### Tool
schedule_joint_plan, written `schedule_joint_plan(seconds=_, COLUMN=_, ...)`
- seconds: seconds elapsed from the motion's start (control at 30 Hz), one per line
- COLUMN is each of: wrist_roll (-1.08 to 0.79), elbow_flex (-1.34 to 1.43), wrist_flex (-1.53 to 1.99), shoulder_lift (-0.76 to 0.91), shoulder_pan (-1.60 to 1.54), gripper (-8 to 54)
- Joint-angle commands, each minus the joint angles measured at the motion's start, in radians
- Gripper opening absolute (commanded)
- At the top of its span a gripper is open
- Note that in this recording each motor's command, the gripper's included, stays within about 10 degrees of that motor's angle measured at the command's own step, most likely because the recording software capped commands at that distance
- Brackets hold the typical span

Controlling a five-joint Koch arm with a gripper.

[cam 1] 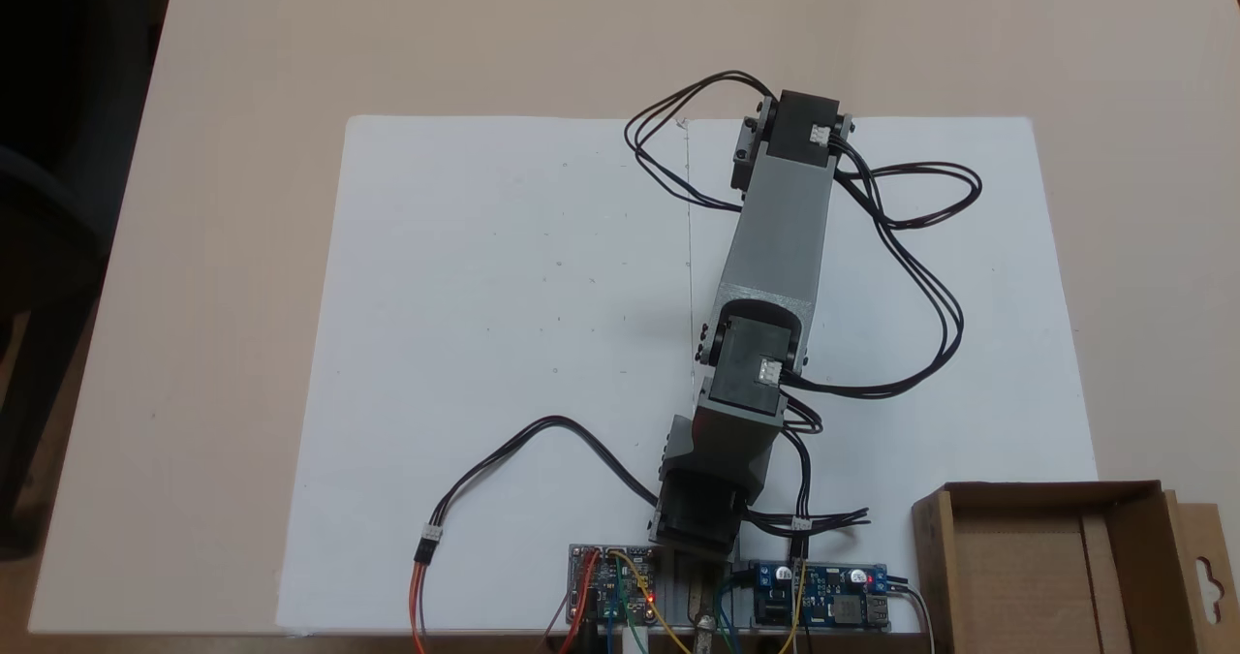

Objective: Grasp a green dice and put it in the bin.

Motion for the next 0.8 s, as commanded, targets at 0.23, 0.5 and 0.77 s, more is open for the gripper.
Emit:
schedule_joint_plan(seconds=0.23, wrist_roll=-0.034, elbow_flex=-0.057, wrist_flex=0.008, shoulder_lift=-0.041, shoulder_pan=0.006, gripper=44.5)
schedule_joint_plan(seconds=0.5, wrist_roll=-0.012, elbow_flex=-0.049, wrist_flex=-0.002, shoulder_lift=-0.063, shoulder_pan=0.003, gripper=44.4)
schedule_joint_plan(seconds=0.77, wrist_roll=-0.003, elbow_flex=0.106, wrist_flex=-0.146, shoulder_lift=-0.063, shoulder_pan=0.0, gripper=43.9)
